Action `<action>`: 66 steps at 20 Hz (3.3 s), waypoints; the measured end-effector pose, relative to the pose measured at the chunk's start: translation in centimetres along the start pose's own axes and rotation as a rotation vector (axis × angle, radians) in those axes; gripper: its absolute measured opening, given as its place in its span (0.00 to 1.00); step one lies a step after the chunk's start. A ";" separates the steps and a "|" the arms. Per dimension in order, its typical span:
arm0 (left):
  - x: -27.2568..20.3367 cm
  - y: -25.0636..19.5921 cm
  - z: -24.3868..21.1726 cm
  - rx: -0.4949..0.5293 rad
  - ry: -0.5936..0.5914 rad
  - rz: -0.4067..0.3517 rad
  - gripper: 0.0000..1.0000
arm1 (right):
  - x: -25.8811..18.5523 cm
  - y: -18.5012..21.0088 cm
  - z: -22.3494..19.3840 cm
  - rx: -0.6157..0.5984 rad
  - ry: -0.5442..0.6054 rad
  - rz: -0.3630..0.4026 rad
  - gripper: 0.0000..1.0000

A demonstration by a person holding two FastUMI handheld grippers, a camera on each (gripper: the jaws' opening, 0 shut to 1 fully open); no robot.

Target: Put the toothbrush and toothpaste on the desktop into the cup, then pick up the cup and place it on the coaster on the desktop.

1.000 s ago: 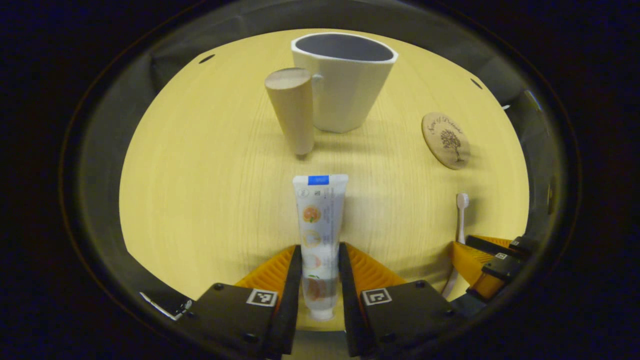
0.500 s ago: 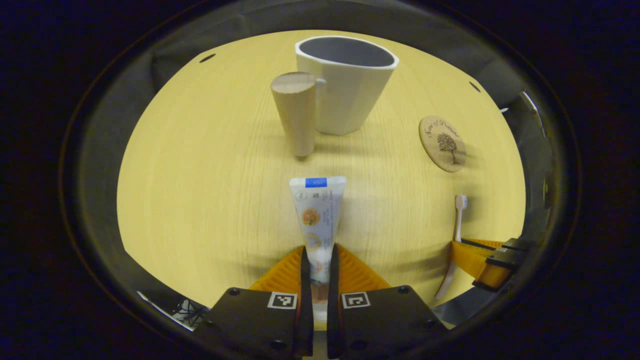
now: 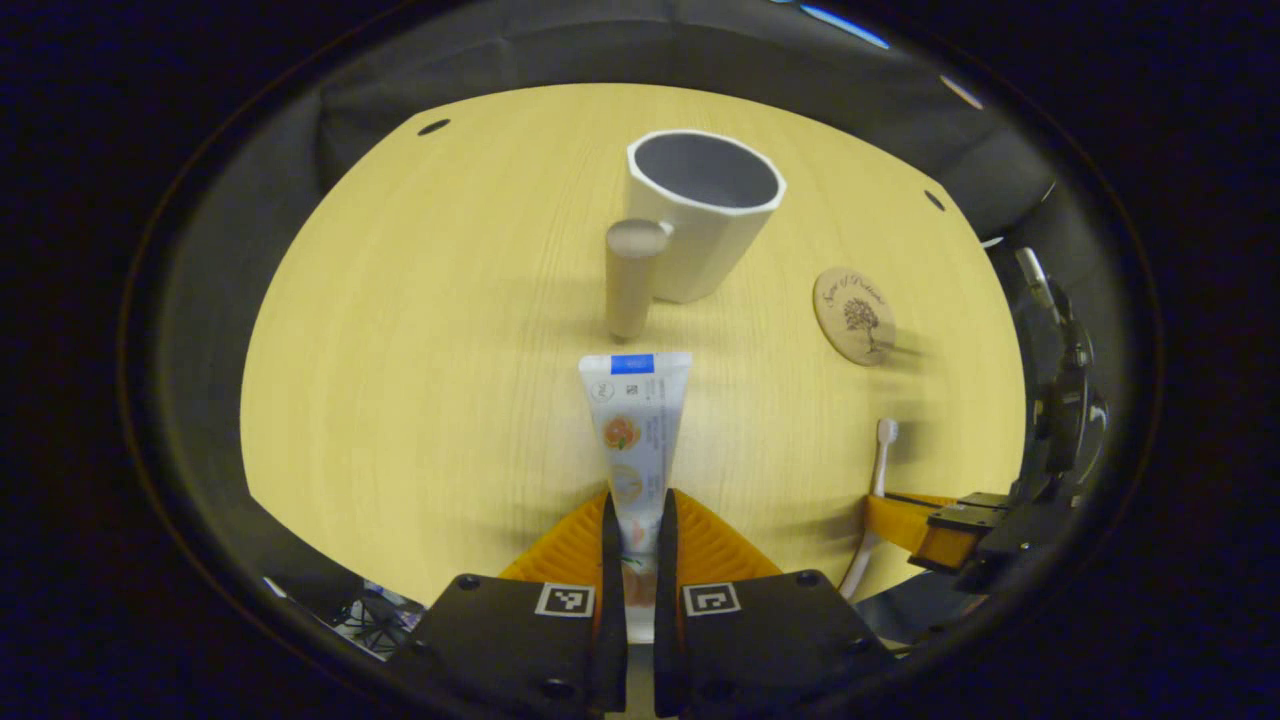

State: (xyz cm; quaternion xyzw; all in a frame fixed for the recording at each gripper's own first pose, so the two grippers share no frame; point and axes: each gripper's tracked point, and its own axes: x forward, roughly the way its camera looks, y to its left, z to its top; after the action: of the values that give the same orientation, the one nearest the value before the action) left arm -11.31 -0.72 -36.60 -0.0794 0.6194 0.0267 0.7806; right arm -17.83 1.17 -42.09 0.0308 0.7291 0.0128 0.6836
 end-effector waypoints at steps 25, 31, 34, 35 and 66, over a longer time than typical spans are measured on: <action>-4.3 -0.4 18.2 -0.008 -0.353 -0.110 0.18 | -6.3 2.2 5.2 0.087 -0.183 0.099 0.02; -1.9 -2.1 22.7 0.037 -0.392 -0.132 0.18 | -8.2 2.0 6.0 0.128 -0.234 0.105 0.02; -0.5 -2.9 23.7 0.026 -0.390 -0.150 0.17 | -9.3 2.1 6.6 0.147 -0.264 0.118 0.02; 0.0 -3.1 24.0 0.024 -0.395 -0.159 0.17 | -9.7 2.1 6.9 0.150 -0.276 0.125 0.02; -0.7 -2.2 20.4 0.119 -0.573 -0.212 0.60 | -17.0 7.4 17.1 0.101 -0.510 0.258 0.02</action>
State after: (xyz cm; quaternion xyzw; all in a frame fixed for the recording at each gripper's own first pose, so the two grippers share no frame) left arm 8.50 0.32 -31.21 -0.0870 0.3629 -0.0698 0.9251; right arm 0.51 7.13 -25.82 0.1595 0.5237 0.0549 0.8351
